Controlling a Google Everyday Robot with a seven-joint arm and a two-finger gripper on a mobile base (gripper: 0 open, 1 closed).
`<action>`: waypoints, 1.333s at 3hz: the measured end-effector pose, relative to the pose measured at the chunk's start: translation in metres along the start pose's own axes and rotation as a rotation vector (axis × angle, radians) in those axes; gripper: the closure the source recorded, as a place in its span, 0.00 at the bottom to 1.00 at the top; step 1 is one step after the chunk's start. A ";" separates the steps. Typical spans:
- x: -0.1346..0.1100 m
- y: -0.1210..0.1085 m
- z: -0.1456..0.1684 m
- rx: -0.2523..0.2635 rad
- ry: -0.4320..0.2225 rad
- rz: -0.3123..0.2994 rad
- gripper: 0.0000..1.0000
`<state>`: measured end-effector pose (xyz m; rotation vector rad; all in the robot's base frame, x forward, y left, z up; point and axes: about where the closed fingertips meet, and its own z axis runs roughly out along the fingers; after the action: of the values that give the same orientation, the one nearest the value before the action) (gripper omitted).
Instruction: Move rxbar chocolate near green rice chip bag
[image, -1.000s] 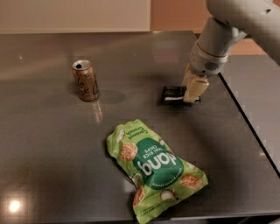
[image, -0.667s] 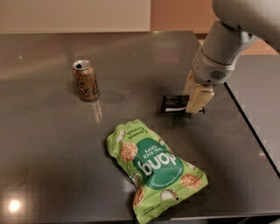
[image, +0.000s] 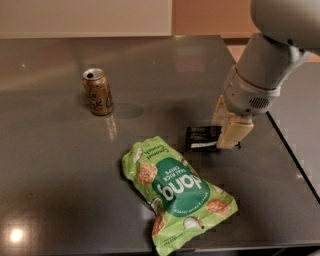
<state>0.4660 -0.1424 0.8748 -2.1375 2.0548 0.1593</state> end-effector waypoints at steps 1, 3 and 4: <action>0.002 0.009 -0.006 -0.002 -0.004 -0.002 0.58; 0.000 0.007 -0.006 0.008 -0.006 -0.005 0.13; 0.000 0.007 -0.006 0.013 -0.007 -0.006 0.00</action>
Offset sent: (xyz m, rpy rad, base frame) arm -0.0088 -0.0036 0.0048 0.0035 0.0018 0.0027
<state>0.4591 -0.1434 0.8803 -2.1323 2.0402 0.1525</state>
